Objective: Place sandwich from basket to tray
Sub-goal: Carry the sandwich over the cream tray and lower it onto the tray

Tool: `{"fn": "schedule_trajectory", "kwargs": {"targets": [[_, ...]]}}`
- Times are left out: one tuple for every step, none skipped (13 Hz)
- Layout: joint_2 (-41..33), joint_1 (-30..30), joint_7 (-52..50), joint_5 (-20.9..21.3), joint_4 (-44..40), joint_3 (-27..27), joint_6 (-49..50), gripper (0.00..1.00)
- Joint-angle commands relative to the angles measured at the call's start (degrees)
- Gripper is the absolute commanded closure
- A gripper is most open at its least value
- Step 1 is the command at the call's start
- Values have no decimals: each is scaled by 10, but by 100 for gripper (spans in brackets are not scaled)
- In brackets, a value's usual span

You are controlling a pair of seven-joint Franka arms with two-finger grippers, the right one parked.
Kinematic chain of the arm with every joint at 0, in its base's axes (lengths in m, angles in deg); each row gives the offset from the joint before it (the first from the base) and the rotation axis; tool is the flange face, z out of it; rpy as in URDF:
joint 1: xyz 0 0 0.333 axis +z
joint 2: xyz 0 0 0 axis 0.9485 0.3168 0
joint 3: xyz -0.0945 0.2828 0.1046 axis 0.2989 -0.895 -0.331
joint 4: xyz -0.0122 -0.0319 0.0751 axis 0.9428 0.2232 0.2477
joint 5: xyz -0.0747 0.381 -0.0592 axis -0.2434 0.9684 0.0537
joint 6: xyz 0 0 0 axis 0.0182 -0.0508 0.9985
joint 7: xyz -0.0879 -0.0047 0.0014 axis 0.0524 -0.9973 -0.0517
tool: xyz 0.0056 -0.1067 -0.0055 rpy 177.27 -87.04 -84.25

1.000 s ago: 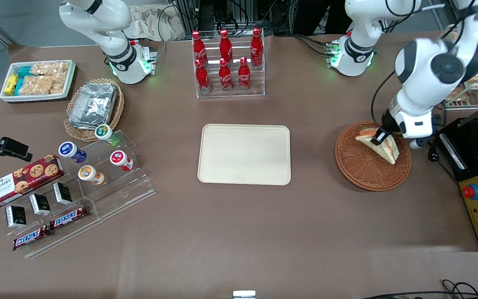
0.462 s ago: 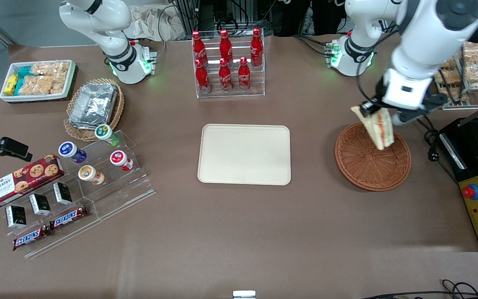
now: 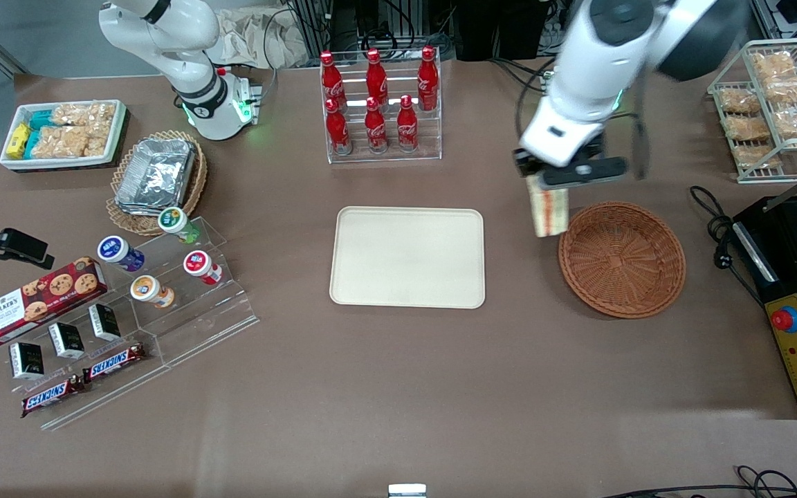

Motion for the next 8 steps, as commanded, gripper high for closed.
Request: {"fn": "schedule_trajectory", "kwargs": {"targets": [[47, -2, 3, -3, 46, 35, -111, 100], [65, -9, -13, 3, 68, 43, -168, 100], [85, -24, -28, 12, 86, 43, -212, 100], [106, -40, -33, 28, 94, 43, -244, 100], [132, -44, -39, 44, 94, 43, -267, 100], [162, -50, -52, 75, 94, 43, -294, 100], [187, -57, -61, 108, 100, 43, -318, 100], [213, -59, -71, 132, 102, 43, -345, 100]]}}
